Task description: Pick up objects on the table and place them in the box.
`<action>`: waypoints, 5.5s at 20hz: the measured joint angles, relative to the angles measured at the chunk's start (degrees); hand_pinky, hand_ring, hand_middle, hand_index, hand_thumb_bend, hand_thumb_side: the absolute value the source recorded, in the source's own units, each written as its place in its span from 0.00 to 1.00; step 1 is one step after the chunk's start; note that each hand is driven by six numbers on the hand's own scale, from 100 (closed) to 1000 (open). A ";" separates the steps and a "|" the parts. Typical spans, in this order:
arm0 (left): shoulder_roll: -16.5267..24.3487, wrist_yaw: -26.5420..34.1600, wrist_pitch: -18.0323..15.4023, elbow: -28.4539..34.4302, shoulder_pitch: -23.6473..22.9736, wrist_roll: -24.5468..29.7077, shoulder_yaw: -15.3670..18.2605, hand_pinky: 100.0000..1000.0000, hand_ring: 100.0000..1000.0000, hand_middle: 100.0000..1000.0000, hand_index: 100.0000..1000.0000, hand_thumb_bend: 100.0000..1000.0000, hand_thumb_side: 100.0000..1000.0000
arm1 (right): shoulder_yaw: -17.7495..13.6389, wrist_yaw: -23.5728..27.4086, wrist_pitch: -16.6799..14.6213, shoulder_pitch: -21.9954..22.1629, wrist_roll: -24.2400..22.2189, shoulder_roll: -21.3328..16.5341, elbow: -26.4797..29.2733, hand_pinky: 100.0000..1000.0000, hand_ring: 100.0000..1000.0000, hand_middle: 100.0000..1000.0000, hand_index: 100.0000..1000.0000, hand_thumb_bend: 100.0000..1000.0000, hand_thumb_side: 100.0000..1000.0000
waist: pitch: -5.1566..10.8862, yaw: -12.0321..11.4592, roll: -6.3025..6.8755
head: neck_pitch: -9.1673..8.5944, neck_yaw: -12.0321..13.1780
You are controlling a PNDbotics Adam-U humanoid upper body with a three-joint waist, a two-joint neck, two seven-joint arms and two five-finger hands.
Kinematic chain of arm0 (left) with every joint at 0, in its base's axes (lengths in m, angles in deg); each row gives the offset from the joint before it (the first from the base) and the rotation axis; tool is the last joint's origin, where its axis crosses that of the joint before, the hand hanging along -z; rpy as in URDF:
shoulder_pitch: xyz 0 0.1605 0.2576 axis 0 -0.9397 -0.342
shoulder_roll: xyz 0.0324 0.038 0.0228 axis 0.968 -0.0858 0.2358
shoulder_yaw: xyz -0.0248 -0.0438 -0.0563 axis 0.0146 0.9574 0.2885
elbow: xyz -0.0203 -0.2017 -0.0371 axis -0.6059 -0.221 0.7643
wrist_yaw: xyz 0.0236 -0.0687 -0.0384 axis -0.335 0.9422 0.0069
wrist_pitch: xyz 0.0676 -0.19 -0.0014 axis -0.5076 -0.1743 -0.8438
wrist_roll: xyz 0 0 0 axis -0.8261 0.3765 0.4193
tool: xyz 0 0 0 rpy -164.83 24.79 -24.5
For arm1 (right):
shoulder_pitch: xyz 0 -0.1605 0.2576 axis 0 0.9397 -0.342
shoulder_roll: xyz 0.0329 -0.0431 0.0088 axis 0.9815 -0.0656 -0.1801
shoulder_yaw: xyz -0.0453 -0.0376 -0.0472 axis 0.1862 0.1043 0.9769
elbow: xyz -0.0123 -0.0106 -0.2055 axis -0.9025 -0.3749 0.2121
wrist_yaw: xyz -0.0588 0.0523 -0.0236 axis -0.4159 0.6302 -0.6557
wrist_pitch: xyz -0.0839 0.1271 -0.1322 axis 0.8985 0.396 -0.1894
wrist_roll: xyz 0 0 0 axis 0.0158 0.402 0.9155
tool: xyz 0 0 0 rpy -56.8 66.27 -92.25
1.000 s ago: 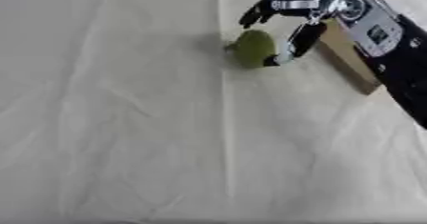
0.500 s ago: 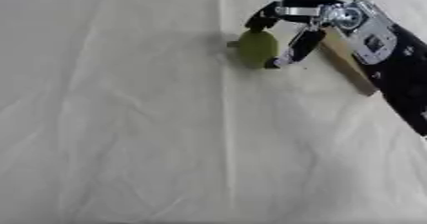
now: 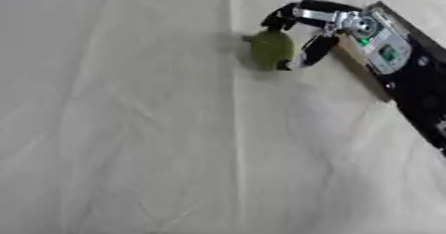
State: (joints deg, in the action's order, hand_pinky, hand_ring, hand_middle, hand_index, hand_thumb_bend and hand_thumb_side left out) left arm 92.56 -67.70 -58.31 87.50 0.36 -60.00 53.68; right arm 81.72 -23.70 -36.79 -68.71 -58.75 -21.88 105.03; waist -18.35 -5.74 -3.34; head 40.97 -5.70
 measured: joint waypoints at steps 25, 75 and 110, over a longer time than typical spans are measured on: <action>-0.68 0.25 0.30 0.00 0.28 1.08 0.00 0.47 0.59 0.61 0.71 0.00 0.29 | -2.51 -7.10 0.75 0.04 8.41 4.10 -5.02 0.64 0.56 0.53 0.72 0.00 0.00 | -1.00 -0.56 0.15 | -0.74 -0.89; -0.14 0.04 0.53 0.00 -0.28 1.01 0.01 0.48 0.59 0.61 0.71 0.00 0.30 | -11.30 5.61 -3.61 17.26 19.52 -15.82 -2.54 0.50 0.47 0.47 0.65 0.00 0.00 | 0.16 1.34 0.43 | -0.74 0.86; -0.14 -0.46 0.52 0.00 -1.29 0.45 0.18 0.48 0.60 0.62 0.71 0.00 0.28 | -28.97 22.81 -4.68 24.46 45.29 -17.07 34.36 0.74 0.70 0.67 0.78 0.00 0.11 | 1.48 2.34 0.53 | -0.25 1.98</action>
State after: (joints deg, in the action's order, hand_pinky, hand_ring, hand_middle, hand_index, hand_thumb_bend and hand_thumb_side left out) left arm 92.42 -68.16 -57.80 87.50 -0.93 -59.55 53.86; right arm 52.75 -0.89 -41.47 -44.25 -13.46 -38.95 139.39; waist -16.86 -3.40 -2.81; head 40.73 -3.72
